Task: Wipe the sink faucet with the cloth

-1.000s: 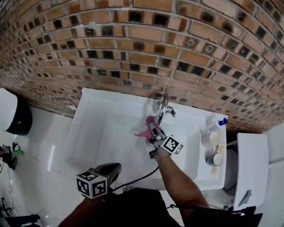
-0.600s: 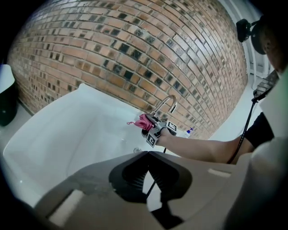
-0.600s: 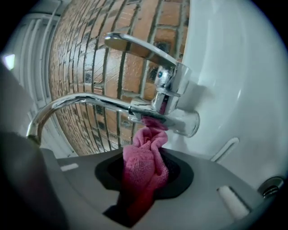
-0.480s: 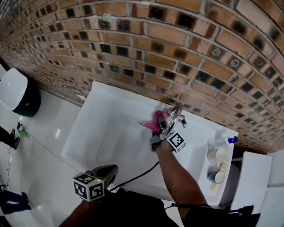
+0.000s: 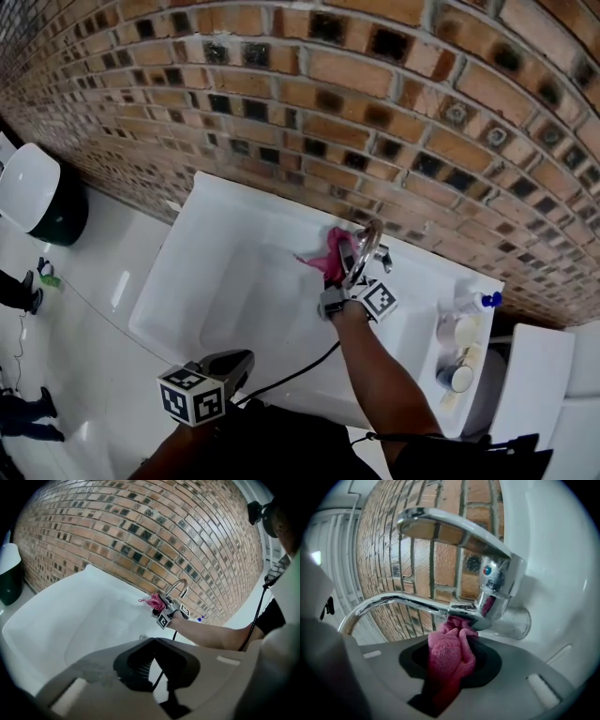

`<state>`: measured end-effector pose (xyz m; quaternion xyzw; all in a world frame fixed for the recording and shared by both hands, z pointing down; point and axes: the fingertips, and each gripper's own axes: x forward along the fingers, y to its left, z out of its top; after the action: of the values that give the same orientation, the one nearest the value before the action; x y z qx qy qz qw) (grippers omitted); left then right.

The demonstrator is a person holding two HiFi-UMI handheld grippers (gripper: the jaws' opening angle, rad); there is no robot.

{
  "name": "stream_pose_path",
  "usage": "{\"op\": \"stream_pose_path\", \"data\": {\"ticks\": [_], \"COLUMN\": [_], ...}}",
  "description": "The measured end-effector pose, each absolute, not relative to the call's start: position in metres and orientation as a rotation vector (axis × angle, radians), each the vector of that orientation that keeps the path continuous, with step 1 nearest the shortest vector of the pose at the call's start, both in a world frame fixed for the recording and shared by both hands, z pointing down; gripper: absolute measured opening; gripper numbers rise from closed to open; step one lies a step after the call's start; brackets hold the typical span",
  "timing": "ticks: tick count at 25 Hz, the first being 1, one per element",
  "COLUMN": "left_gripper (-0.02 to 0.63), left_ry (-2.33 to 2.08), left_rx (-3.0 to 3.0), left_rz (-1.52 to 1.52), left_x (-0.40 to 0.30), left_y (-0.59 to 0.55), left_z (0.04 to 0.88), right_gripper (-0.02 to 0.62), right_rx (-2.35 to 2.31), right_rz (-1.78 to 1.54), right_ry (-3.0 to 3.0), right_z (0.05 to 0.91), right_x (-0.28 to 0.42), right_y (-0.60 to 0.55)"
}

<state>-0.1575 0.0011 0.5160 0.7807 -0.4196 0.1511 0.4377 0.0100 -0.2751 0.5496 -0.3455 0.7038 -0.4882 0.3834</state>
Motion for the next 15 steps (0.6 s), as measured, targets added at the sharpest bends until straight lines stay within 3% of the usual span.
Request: {"op": "stream_pose_path", "data": {"ticks": [15], "left_gripper": [0.003], "left_ry": [-0.98], "left_rx": [2.049], "left_rz": [0.375], "left_x": [-0.16], "left_y": [-0.004], "left_z": [0.498], "right_gripper": [0.124], "right_rx": [-0.88], "right_rz": [-1.273], "right_ry": [2.005], "right_z": [0.531], "right_x": [0.011], "right_y": [-0.207]}}
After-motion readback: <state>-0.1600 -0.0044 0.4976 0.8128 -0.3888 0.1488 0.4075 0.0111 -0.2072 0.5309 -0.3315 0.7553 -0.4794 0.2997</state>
